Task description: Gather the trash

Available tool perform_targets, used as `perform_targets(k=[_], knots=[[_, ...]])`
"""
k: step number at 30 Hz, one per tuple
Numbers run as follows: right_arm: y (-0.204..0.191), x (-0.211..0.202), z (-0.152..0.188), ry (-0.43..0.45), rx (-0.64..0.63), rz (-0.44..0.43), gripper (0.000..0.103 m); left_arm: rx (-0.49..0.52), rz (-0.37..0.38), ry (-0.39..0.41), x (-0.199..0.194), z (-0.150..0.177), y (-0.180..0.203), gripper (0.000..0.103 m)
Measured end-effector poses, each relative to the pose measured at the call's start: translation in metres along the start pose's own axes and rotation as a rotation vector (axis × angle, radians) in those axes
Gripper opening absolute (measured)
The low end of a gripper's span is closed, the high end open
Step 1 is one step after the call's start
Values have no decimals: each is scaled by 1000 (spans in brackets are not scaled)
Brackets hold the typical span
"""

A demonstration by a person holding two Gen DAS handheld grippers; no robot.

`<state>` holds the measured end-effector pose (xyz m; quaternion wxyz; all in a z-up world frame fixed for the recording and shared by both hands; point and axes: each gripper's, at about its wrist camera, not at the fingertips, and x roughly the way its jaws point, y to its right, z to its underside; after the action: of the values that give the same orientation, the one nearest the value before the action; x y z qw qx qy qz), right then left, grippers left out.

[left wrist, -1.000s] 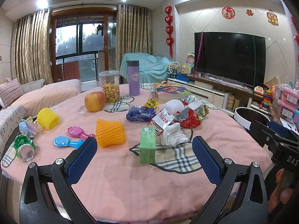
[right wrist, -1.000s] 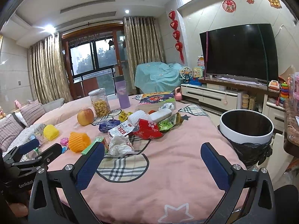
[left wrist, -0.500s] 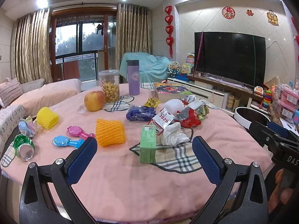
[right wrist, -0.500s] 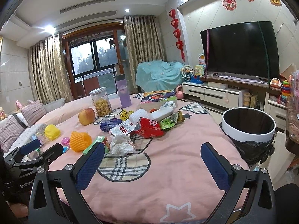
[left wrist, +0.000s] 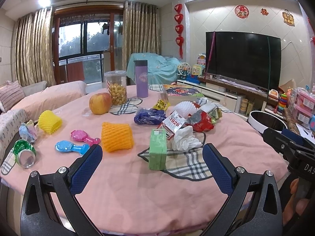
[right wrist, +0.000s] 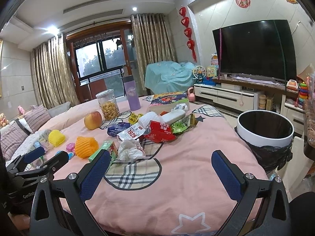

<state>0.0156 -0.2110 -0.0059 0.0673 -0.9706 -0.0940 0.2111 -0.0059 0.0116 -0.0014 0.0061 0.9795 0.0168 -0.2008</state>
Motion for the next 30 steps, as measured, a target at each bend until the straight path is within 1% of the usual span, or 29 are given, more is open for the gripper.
perform_targets(k=[8, 15, 18, 25, 28, 30], knots=[[-5, 10, 1, -40, 2, -40, 103, -7, -1, -27, 8, 4, -6, 103], [-12, 26, 0, -87, 11, -90, 103, -49, -15, -75, 23, 10, -26, 103], [-12, 38, 2, -122, 23, -104, 103, -65, -15, -96, 31, 12, -34, 103], [-9, 73, 5, -224, 45, -141, 102, -55, -5, -160, 54, 17, -35, 103], [-11, 89, 7, -269, 47, -161, 95, -50, 3, -181, 64, 17, -33, 103], [-12, 100, 9, -297, 49, -176, 86, -46, 10, -190, 70, 16, -31, 103]])
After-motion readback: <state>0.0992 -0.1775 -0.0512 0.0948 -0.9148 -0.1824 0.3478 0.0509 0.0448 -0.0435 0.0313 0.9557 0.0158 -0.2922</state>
